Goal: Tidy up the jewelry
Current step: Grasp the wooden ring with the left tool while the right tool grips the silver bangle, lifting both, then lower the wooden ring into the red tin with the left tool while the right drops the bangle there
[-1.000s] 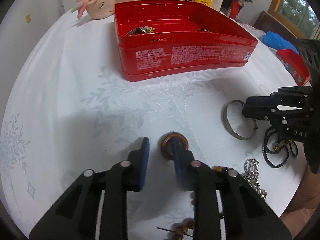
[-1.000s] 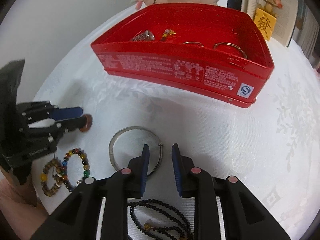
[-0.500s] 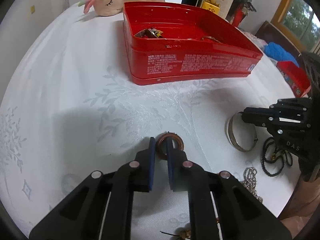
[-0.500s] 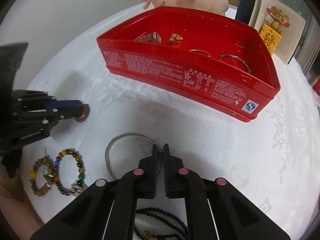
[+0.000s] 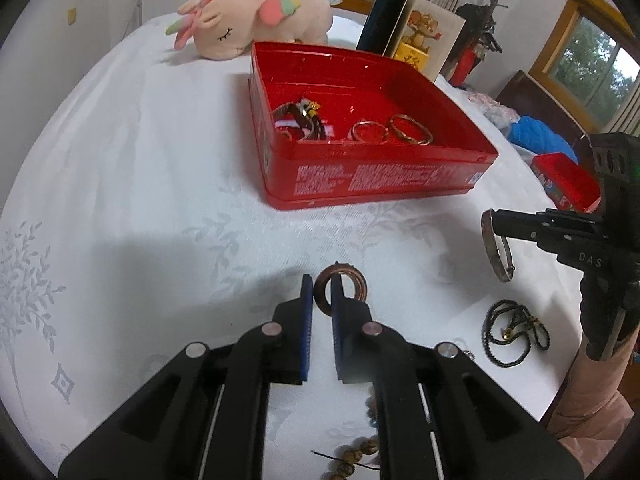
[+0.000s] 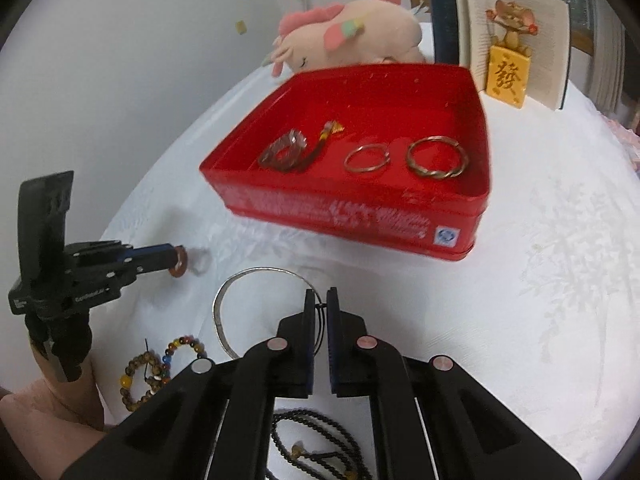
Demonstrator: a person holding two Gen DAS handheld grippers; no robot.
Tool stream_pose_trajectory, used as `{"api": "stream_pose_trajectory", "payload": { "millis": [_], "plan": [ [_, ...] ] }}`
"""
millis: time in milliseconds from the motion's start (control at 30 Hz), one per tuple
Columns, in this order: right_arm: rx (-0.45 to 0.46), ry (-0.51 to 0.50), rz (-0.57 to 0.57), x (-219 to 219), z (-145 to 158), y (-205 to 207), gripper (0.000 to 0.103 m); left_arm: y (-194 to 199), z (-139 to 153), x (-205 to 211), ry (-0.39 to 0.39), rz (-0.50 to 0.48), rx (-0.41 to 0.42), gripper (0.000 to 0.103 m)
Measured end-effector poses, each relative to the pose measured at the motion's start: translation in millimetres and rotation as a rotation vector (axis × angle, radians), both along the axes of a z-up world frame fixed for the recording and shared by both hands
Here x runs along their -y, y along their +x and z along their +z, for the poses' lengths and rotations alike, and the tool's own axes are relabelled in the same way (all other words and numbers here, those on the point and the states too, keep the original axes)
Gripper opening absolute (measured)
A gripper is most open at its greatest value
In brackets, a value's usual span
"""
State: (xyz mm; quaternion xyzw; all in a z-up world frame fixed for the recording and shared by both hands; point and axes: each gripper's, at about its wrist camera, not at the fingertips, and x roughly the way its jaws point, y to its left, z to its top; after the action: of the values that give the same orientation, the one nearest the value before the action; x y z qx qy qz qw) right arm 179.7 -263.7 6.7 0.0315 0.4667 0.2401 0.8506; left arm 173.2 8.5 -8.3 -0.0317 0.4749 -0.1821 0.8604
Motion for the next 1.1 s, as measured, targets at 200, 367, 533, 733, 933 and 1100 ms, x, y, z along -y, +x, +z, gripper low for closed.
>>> {"api": "stream_pose_trajectory", "payload": {
  "millis": [200, 367, 533, 733, 933, 1100],
  "plan": [
    [0.025, -0.014, -0.015, 3.7, 14.4, 8.8, 0.005, 6.5, 15.0, 5.9, 0.008, -0.005, 0.023, 0.007],
    [0.058, -0.008, -0.023, 7.9, 30.7, 14.5, 0.005, 11.3, 37.3, 12.4, 0.010, -0.021, 0.072, 0.007],
    [0.092, -0.006, -0.032, 6.9, 49.0, 30.1, 0.005, 20.5, 64.2, 20.5, 0.006, -0.037, 0.123, 0.007],
    [0.109, -0.022, -0.066, 6.6, 64.0, 58.4, 0.005, 50.3, 84.0, 29.5, -0.015, -0.041, 0.139, 0.007],
    [0.075, -0.041, -0.103, 3.0, 56.5, 100.2, 0.005, 88.0, 78.4, 40.0, -0.031, -0.044, 0.109, 0.007],
    [0.038, -0.063, -0.131, -4.9, 40.9, 130.3, 0.005, 119.6, 61.5, 47.9, -0.013, -0.017, 0.063, 0.007]
  ]
}}
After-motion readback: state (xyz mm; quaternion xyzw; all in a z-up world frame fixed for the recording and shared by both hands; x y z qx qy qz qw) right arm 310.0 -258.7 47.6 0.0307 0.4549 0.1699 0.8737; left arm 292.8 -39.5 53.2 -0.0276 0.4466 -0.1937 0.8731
